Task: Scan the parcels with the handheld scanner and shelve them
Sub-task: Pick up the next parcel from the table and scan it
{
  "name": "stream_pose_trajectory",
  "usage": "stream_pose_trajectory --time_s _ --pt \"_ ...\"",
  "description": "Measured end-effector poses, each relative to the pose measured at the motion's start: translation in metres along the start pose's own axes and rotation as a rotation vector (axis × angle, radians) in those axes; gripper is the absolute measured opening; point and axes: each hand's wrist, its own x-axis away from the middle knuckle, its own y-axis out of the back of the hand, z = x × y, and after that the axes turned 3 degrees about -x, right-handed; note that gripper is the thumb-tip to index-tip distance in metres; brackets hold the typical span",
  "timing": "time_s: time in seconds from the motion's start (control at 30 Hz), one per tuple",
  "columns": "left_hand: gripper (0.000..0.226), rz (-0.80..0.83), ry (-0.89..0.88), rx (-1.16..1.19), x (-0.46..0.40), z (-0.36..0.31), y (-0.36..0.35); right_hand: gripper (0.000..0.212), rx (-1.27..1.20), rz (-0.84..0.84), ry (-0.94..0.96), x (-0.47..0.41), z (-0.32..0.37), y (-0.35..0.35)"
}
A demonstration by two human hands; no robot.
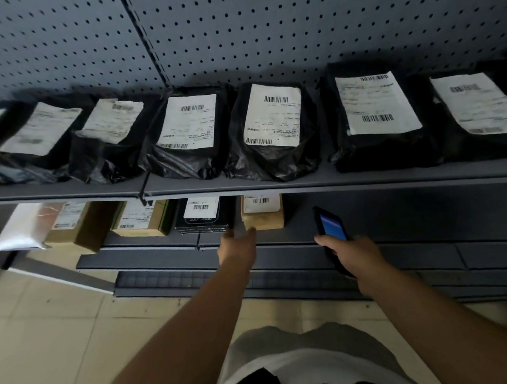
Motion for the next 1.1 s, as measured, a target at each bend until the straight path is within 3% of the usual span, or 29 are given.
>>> stream_pose_trajectory --time_s 0.27,0.43,0.53,0.83,1.0,1.1 --pt "0.076 -0.032 0.03 -0.063 0.051 0.006 0.041 0.105 0.115 0.1 -0.009 0.032 0.024 0.005" --pt "0.07 -0.098 0.04 -0.086 0.082 0.021 0.057 0.078 0.228 0.243 -0.091 0.038 0.041 -0.005" --pt "0.068 -0.155 0.051 -0.139 0.103 0.038 0.07 0.078 0.289 0.344 -0.073 0.045 0.041 -0.021" --pt "0.069 -0.331 0.156 -0.123 0.141 0.118 0.133 0.086 0.575 0.528 0.091 0.087 0.021 -0.104" --pt "0.069 -0.422 0.22 -0.047 0.139 0.159 0.19 0.067 0.688 0.628 0.216 0.122 0.023 -0.175" --pt "0.068 -0.447 0.266 -0.031 0.137 0.187 0.232 0.07 0.739 0.676 0.256 0.146 0.018 -0.226"
